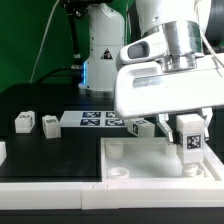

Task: Assemble one leg

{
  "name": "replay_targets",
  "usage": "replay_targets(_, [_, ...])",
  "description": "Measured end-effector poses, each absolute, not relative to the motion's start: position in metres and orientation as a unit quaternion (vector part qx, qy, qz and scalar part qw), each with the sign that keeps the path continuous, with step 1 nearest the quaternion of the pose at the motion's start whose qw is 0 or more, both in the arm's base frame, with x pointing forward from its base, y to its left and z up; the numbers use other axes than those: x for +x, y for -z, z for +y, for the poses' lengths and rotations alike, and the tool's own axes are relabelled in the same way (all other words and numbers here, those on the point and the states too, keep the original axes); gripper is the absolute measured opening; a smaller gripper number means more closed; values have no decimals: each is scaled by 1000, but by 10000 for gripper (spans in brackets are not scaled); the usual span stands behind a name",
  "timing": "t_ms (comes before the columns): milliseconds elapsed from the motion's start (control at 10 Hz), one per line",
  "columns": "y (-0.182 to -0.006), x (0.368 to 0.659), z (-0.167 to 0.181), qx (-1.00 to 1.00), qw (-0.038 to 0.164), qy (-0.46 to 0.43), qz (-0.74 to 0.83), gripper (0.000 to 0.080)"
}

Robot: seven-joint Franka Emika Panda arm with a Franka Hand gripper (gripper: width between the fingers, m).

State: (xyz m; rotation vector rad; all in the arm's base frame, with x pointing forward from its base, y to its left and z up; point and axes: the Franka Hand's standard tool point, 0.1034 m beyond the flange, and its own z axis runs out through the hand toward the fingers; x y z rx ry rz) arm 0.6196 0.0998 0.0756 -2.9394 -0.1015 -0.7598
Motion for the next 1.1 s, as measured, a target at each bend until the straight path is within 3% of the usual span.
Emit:
replay_targets(500, [-76,621,105,-961,50,270,-36,288])
replay_targets(800, [-87,620,101,-961,50,268,-35,288])
replay_targets(1100, [-77,612,103,-963,49,264,-37,288])
